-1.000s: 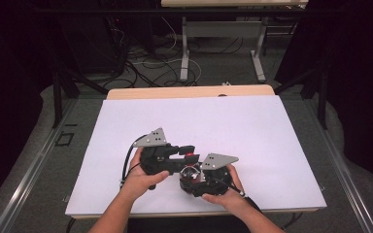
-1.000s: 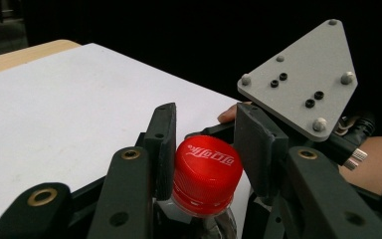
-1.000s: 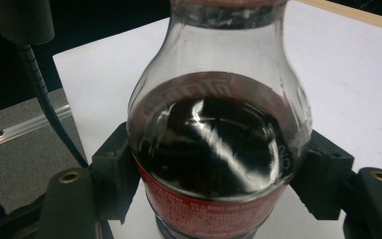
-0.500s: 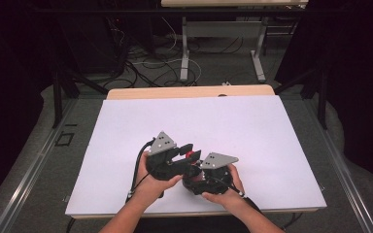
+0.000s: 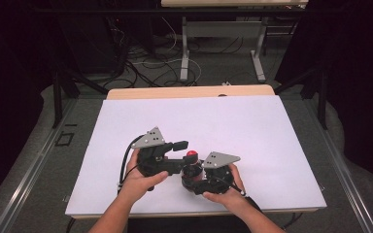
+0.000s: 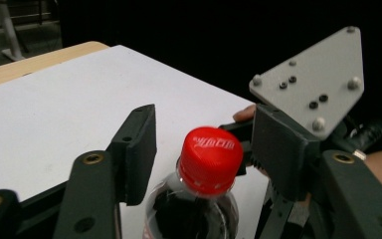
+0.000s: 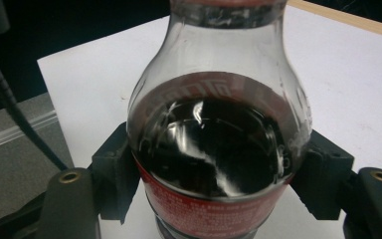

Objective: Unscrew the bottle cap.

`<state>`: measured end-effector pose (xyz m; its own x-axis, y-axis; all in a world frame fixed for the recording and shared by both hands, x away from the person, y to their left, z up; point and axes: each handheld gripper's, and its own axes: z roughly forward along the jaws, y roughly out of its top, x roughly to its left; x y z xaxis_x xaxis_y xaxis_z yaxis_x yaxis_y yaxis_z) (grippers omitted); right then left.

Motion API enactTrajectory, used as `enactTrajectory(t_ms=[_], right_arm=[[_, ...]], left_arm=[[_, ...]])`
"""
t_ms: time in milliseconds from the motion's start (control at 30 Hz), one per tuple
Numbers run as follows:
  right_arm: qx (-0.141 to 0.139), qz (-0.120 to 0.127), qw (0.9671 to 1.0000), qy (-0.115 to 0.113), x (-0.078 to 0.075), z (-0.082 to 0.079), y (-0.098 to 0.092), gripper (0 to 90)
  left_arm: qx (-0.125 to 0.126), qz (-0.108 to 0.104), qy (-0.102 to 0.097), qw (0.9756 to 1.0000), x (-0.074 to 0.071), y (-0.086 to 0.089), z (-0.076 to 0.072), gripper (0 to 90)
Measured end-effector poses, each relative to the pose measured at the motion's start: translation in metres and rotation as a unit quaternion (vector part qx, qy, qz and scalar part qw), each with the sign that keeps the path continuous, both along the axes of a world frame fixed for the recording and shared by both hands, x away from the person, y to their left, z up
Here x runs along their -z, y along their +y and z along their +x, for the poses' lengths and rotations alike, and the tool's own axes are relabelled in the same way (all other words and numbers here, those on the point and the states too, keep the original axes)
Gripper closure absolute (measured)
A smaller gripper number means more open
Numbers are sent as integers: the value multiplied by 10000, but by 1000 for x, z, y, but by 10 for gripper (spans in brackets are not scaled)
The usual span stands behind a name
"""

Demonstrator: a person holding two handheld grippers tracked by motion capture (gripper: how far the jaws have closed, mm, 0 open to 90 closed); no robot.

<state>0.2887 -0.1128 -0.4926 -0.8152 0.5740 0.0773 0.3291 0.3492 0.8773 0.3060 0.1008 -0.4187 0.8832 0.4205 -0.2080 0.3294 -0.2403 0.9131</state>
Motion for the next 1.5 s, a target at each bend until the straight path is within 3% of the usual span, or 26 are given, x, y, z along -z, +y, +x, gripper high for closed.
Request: enactTrajectory(t_ms=[267, 533, 633, 700, 800, 833, 900, 933, 967, 1100, 1200, 1300, 1333, 1367, 1500], right_arm=[[-67, -38, 10000, -41, 1, -1, 2, 295], [-126, -71, 9999, -18, 1, -2, 3, 295], [-99, -51, 9999, -20, 2, -1, 2, 295], [-73, -42, 10000, 15, 2, 0, 2, 295], [-16, -62, 10000, -23, 2, 0, 2, 296], [8, -74, 10000, -21, 2, 0, 2, 296], [57, -116, 9999, 10, 3, 0, 3, 296], [72, -138, 9999, 2, 3, 0, 3, 296], [95, -130, 9999, 8, 3, 0, 3, 296], [152, -106, 9998, -23, 3, -1, 2, 296], [144, -131, 9998, -48, 3, 0, 1, 296], [135, -119, 9998, -29, 3, 0, 1, 296], [98, -132, 9999, -45, 2, 0, 0, 295], [91, -122, 9999, -42, 2, 0, 0, 295], [71, -82, 9999, -37, 0, -1, 0, 295]], left_arm=[[145, 41, -29, 9999, 4, -2, 3, 492], [317, 21, -156, 9994, 7, -8, 3, 609], [246, -1, -148, 9996, 7, -10, 3, 613], [97, 67, -209, 9997, 7, -11, 0, 615], [-394, 143, -95, 9991, 5, -17, -7, 616], [-394, 143, -95, 9991, 5, -17, -7, 616], [-709, 209, 66, 9972, 3, -20, -11, 617], [-847, 254, 80, 9961, 2, -22, -13, 617], [-1032, 315, -35, 9942, 2, -27, -18, 618], [-1147, 393, -39, 9926, 0, -31, -21, 619], [-1119, 391, 25, 9930, -1, -31, -20, 617], [-786, 267, 149, 9964, -1, -27, -12, 578], [-597, 105, -125, 9981, -1, -22, -9, 483], [-541, 88, -227, 9982, -1, -20, -8, 439], [-313, 42, -163, 9994, -4, -10, -2, 423]])
